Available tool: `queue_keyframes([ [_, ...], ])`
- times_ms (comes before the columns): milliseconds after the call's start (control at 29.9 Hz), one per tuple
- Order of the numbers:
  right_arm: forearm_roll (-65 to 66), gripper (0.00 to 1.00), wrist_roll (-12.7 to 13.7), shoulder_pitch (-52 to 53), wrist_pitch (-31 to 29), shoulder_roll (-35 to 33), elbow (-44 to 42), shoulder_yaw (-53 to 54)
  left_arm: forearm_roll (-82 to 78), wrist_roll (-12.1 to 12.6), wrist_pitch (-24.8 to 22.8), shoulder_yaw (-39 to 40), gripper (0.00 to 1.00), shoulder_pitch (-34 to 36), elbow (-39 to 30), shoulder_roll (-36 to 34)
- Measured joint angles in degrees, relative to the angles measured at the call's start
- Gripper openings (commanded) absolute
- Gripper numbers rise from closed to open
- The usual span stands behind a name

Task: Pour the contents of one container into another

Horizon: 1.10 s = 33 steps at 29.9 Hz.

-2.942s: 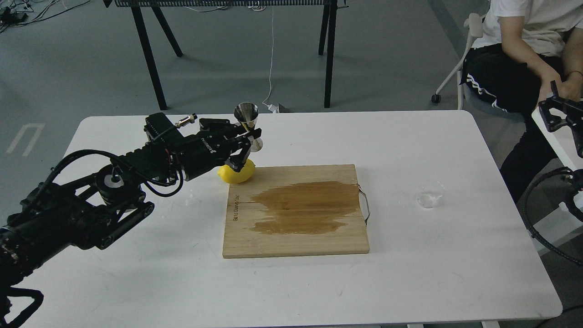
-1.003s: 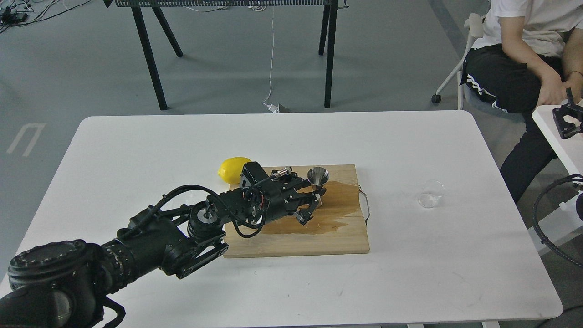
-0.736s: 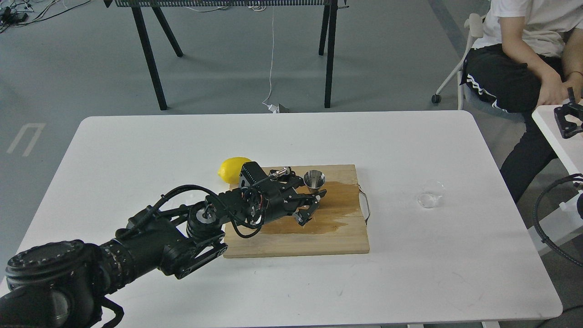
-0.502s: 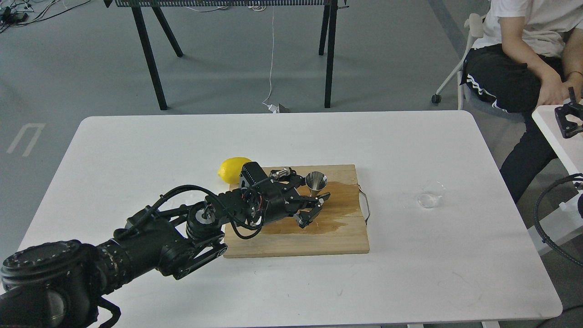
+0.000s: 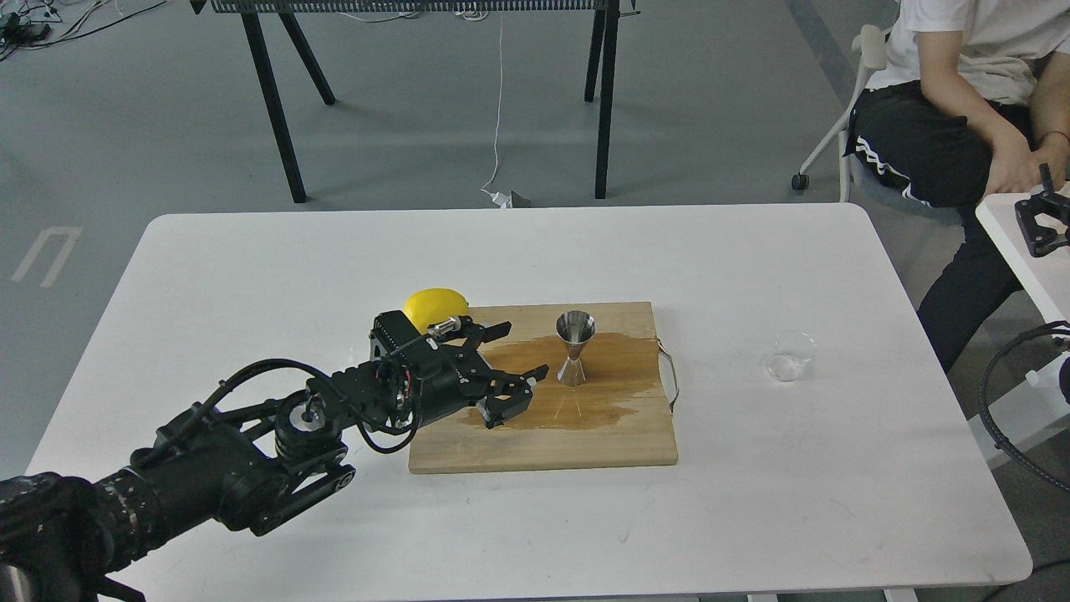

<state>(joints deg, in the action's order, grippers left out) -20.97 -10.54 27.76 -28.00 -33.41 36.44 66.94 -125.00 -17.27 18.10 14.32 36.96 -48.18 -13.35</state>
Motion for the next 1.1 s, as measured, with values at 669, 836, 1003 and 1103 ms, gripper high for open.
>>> queue_keyframes([
  [669,-11.0,1.0,8.2,-18.1,0.0,-3.9,17.8,-1.7,34.0,-1.2,-5.9,23.7,1.0,-9.9,-24.5,-20.6],
  [836,-16.1,1.0,9.6,-24.6,0.0,-4.4,22.5,-1.8,61.0,-2.9,-16.6,33.7,1.0,-9.8,-23.5,-20.6],
  [1003,-16.5,0.99,10.3,-30.0,0.0,-1.6,23.1,-2.1,90.2,-2.6,-28.0,40.0,1.0,-10.0,-21.1,-20.5],
  [1103,-16.5,0.99,11.3,-32.4,0.0,-0.2,24.8,-2.2,106.0,-1.7,-34.6,40.8,1.0,-9.7,-18.5,-20.7],
])
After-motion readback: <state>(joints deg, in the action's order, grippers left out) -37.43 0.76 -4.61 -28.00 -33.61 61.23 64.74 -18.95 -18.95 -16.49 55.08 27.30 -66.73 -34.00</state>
